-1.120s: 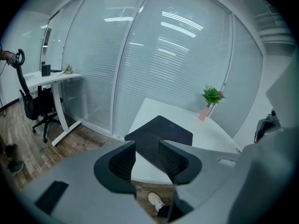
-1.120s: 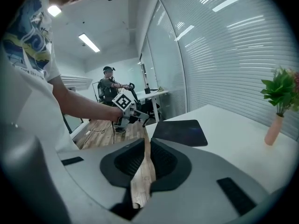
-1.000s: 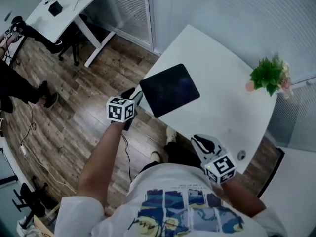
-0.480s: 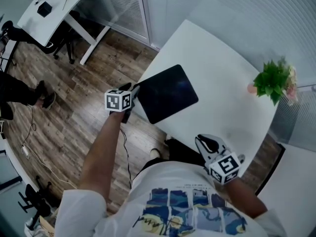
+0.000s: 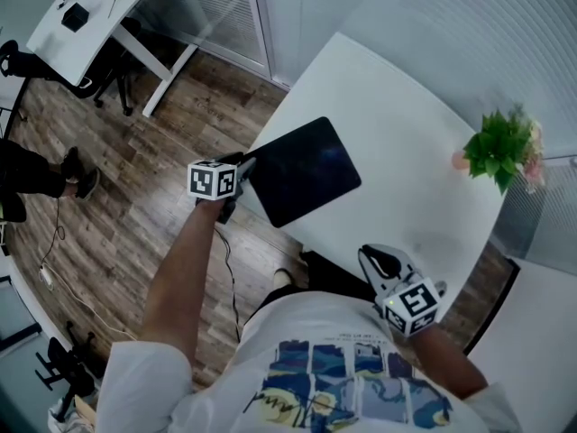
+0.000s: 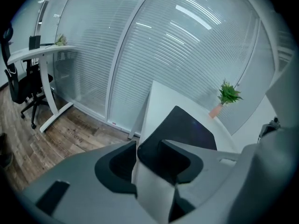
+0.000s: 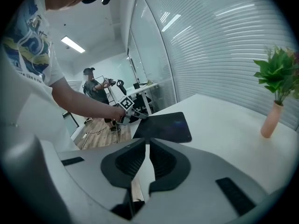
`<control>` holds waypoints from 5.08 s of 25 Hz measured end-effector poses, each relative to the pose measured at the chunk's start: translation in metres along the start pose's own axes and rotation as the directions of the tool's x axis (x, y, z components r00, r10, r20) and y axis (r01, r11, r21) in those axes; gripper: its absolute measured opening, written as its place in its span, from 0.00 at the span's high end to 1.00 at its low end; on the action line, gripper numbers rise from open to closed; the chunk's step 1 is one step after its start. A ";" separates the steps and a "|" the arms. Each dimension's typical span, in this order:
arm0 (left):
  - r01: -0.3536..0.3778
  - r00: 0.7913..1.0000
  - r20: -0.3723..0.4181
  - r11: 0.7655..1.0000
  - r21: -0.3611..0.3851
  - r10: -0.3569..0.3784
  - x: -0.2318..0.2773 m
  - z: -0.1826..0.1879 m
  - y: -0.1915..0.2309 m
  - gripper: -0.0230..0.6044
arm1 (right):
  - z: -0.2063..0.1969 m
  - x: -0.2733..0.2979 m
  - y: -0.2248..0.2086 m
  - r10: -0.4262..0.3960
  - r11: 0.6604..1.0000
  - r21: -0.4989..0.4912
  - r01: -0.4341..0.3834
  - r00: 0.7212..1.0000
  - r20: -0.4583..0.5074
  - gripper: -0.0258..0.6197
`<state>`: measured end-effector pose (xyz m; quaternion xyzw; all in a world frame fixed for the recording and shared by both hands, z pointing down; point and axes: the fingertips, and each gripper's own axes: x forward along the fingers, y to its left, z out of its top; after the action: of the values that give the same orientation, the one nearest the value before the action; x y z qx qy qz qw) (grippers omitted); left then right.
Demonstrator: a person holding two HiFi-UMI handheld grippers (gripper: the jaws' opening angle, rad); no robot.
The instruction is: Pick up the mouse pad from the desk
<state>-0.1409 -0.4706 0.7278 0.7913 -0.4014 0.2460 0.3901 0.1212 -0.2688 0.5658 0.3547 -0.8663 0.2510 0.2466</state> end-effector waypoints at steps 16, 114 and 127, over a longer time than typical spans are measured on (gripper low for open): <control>-0.146 0.988 -0.017 0.975 0.169 0.151 -0.011 0.001 -0.007 0.92 | -0.006 -0.012 0.008 -0.038 0.999 0.001 0.038 0.999 0.016 0.92; -0.155 0.803 0.594 0.947 0.283 -0.046 -0.572 -0.013 -0.156 0.95 | -0.057 -0.064 0.290 0.081 0.970 -0.239 -0.048 0.988 0.131 0.96; -0.143 0.786 0.616 0.950 0.277 -0.061 -0.605 -0.039 -0.166 0.95 | -0.052 -0.068 0.317 0.103 0.956 -0.285 -0.068 0.989 0.110 0.96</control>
<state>-0.3435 -0.1088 0.2555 0.8698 -0.4806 0.0422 0.1033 -0.0578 -0.0067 0.4812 0.2931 -0.9213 0.1138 0.2289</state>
